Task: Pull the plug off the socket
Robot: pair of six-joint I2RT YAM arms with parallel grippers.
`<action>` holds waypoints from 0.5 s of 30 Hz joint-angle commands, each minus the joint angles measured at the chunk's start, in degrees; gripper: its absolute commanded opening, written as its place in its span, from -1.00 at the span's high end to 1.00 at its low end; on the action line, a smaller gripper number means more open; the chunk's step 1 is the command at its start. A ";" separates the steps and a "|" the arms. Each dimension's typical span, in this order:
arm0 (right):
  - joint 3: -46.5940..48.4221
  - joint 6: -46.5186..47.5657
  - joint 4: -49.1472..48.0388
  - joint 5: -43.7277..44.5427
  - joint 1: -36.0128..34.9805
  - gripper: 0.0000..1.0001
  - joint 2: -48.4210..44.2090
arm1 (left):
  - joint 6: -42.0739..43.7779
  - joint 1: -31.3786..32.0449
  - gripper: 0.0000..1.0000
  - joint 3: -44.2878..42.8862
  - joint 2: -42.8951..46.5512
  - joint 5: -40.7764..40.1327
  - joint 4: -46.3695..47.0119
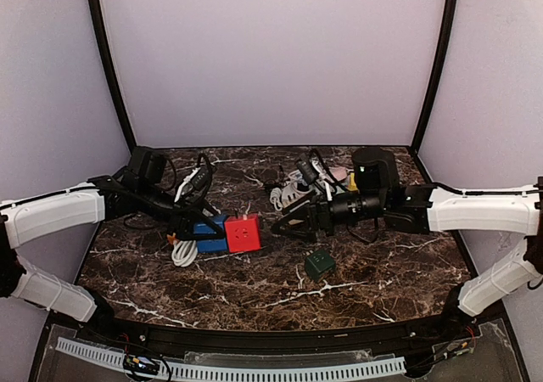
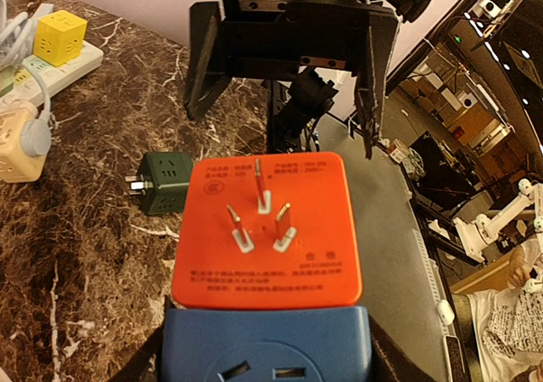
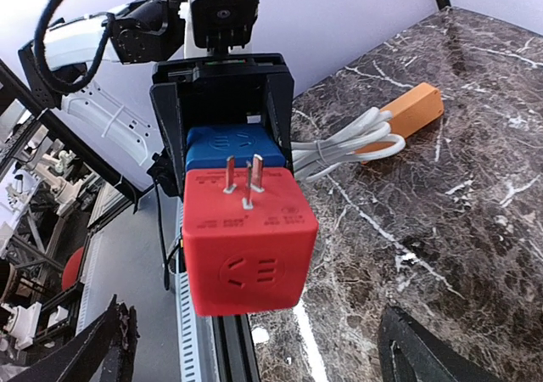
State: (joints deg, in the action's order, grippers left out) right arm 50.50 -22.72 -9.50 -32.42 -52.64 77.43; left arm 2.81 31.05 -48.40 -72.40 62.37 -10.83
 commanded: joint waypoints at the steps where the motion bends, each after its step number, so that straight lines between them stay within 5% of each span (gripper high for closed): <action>1: 3.34 -1.88 -4.93 -4.65 -1.89 -0.84 4.20 | 0.95 1.61 0.99 -2.23 0.32 5.06 1.85; 15: 11.29 -1.61 -4.58 -5.05 -6.13 -0.71 14.98 | 0.13 3.66 0.99 -1.98 0.85 6.44 3.08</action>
State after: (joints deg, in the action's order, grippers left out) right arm 58.70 -24.60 -13.43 -36.49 -57.39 89.86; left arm 2.79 34.22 -48.40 -73.21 64.71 -10.81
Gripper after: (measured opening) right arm 0.865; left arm 0.579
